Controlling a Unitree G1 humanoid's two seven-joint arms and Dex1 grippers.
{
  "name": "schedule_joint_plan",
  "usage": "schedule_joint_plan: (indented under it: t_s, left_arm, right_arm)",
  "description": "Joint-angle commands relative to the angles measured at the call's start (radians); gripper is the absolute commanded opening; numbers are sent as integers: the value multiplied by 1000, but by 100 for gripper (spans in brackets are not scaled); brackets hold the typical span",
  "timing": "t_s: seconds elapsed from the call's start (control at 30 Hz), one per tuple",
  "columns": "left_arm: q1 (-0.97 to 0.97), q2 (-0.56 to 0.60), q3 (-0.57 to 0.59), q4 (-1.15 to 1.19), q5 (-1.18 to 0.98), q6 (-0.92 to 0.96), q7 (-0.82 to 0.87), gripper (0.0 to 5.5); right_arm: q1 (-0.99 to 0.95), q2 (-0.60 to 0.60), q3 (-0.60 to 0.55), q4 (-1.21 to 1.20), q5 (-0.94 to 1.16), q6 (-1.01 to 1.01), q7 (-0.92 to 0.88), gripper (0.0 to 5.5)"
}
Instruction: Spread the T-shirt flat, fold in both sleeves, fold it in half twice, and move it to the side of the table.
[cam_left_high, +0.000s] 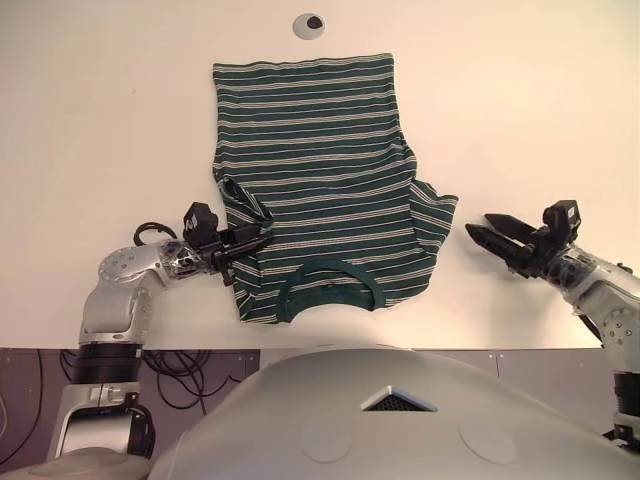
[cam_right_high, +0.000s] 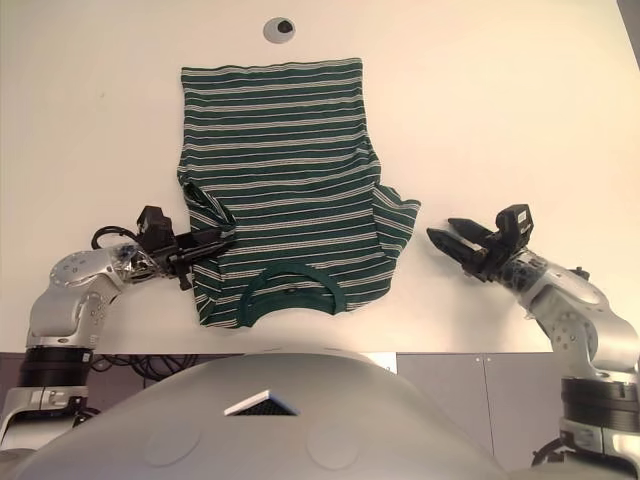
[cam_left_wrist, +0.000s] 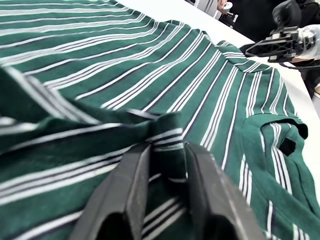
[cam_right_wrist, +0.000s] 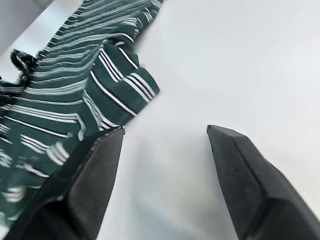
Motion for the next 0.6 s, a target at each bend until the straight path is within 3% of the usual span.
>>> schedule_joint_plan:
  t_s: [0.03, 0.17, 0.37, 0.6]
  left_arm:
    - [-5, 11, -6, -52, -4, 34, 17, 179]
    - [20, 37, 4, -143, -28, 38, -7, 215]
    - [57, 70, 18, -168, -19, -9, -32, 217]
    - [138, 109, 32, -159, 87, -224, -47, 217]
  right_arm:
    - [-32, 33, 12, 9, 32, 95, -4, 305]
    - [-109, 81, 16, 15, 63, 168, -36, 305]
    - [-171, 141, -4, -1, 95, 235, -87, 206]
    - [-182, 176, -7, -34, 106, 270, -125, 91]
